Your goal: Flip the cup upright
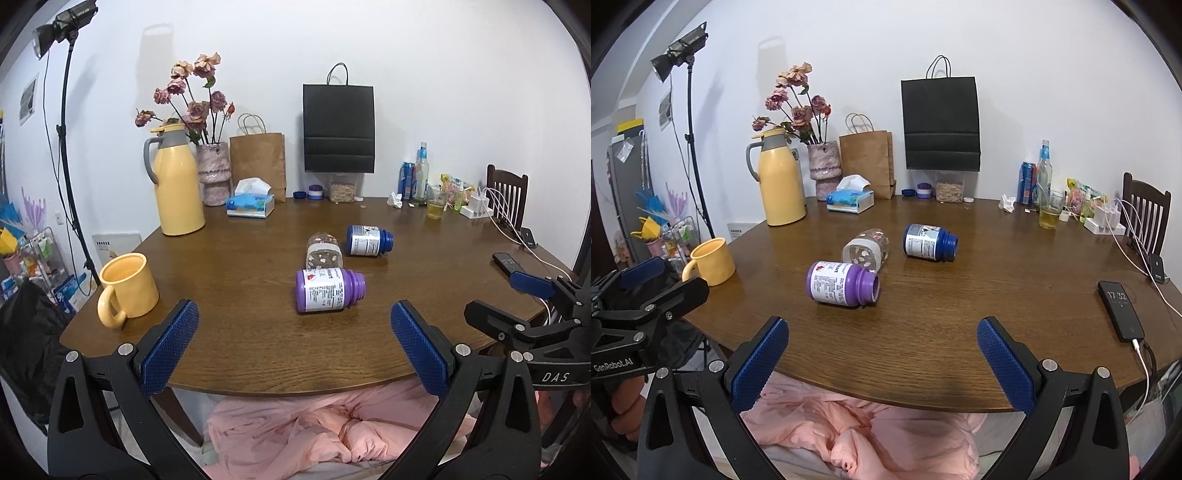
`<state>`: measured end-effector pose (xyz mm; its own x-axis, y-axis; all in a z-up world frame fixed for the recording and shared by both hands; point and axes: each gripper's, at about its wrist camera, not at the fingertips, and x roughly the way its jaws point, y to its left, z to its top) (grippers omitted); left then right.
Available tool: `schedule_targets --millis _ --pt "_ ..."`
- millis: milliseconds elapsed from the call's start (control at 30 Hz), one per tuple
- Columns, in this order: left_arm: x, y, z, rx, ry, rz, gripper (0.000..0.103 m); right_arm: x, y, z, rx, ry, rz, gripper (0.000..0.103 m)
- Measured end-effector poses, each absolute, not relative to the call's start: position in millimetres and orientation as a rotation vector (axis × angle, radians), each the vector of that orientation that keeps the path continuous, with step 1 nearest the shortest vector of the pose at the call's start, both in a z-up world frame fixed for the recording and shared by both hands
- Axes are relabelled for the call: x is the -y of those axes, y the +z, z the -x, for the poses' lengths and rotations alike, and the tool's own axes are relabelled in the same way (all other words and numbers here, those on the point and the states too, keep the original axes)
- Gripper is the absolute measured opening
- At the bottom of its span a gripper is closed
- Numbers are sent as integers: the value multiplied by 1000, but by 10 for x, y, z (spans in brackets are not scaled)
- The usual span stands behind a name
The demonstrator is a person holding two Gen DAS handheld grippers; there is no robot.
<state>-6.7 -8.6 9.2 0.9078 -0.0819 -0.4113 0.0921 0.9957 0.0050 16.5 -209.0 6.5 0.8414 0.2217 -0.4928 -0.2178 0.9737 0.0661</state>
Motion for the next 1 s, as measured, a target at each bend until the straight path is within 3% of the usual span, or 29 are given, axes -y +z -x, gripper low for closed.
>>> schedule_targets --millis 1000 --pt "66 75 31 -402 -82 -14 103 2164 57 -177 -511 212 -24 103"
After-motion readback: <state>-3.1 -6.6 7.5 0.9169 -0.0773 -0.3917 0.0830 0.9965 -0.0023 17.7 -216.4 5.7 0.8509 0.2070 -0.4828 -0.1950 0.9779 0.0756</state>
